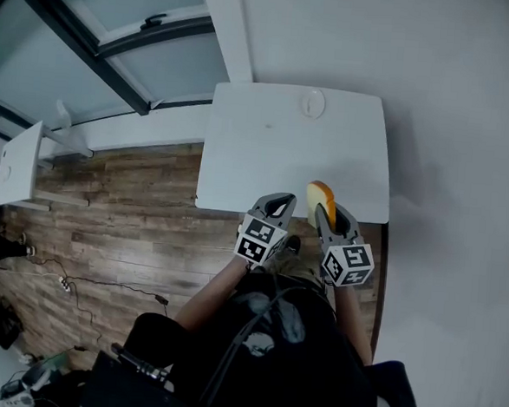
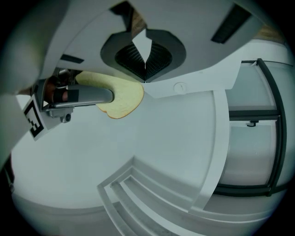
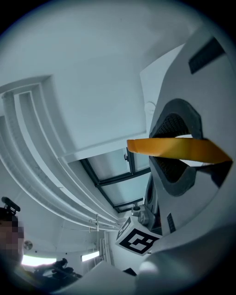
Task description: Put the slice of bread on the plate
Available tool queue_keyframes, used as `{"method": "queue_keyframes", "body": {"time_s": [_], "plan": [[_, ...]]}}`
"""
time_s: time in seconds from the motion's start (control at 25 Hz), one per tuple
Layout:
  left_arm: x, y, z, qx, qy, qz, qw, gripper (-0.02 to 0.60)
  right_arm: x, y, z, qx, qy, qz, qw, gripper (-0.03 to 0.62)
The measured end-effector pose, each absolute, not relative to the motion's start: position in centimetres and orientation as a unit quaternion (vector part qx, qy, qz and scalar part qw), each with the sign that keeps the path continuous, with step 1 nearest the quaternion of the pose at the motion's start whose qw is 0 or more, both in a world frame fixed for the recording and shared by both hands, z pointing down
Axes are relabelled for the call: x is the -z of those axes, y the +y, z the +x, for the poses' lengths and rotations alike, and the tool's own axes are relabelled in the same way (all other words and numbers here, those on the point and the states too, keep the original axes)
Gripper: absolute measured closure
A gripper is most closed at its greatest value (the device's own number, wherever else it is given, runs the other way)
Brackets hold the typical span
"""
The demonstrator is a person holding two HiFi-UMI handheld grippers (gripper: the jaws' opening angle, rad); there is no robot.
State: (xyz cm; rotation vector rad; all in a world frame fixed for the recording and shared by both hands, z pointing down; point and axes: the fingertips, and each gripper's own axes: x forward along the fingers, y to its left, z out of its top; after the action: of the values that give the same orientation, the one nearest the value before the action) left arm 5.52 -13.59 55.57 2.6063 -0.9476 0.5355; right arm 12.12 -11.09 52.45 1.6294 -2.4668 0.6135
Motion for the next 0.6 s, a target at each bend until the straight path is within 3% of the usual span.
{"method": "queue_keyframes", "body": {"time_s": [0.6], "plan": [[-59.3, -25.1, 7.0, -0.207, -0.334, 0.895, 0.21, 0.575, -57.2, -23.2, 13.6, -0.244, -0.817, 0.512, 0.105, 0.497]]}}
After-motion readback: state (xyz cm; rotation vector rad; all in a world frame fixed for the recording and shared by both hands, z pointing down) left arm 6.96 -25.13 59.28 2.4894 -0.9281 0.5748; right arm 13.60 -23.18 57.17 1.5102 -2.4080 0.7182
